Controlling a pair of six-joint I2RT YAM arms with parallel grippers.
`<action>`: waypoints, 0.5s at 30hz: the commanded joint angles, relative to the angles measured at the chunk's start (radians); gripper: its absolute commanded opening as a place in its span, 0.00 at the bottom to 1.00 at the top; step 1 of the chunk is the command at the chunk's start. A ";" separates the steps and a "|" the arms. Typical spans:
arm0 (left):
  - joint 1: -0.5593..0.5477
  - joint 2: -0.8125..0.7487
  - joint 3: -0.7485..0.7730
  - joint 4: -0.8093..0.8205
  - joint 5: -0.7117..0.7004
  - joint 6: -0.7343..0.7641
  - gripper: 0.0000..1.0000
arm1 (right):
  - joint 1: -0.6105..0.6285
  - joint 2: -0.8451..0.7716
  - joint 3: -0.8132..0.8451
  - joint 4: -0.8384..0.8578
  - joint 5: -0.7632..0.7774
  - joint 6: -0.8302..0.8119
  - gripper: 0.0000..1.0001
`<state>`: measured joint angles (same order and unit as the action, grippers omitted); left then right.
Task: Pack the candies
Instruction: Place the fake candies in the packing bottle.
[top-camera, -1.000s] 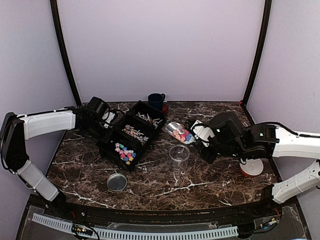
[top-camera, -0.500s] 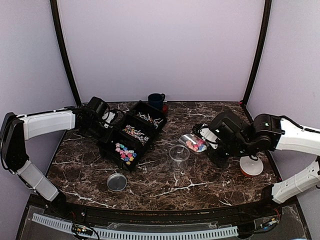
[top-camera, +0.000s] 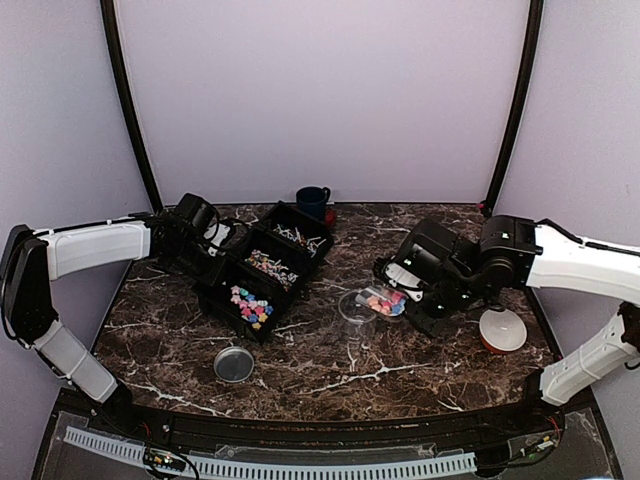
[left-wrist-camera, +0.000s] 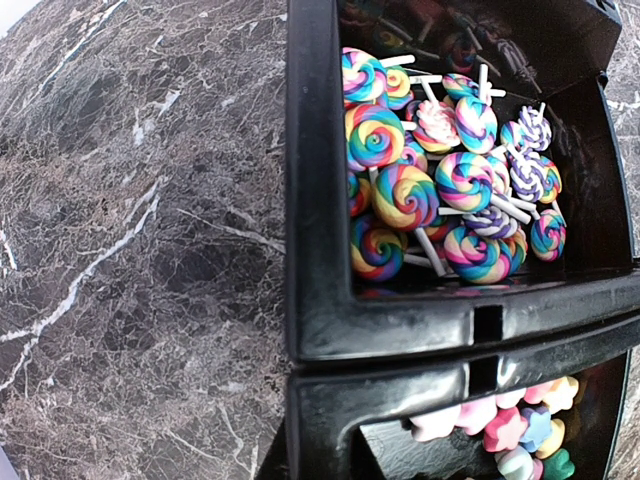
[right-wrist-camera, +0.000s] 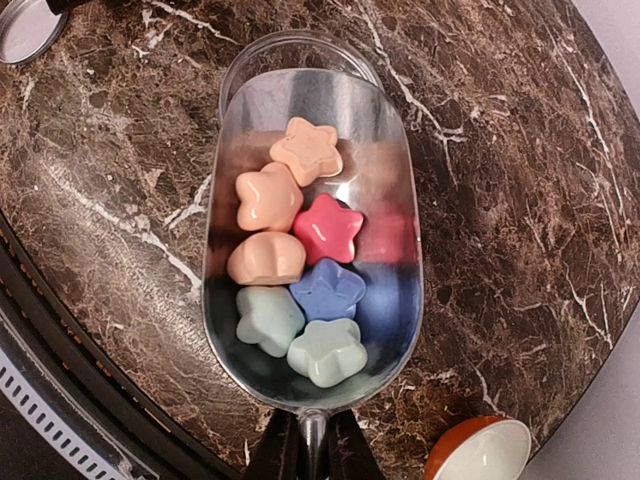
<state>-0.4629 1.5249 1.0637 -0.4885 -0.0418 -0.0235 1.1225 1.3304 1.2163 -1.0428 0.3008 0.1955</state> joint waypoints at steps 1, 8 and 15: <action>0.004 -0.083 0.045 0.124 0.040 -0.026 0.00 | -0.006 0.022 0.050 -0.018 -0.020 0.023 0.00; 0.003 -0.081 0.045 0.123 0.048 -0.028 0.00 | -0.006 0.076 0.110 -0.071 -0.034 0.022 0.00; 0.004 -0.083 0.046 0.122 0.053 -0.029 0.00 | -0.006 0.122 0.164 -0.114 -0.047 0.023 0.00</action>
<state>-0.4629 1.5249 1.0641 -0.4885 -0.0399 -0.0238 1.1225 1.4364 1.3323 -1.1282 0.2604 0.2012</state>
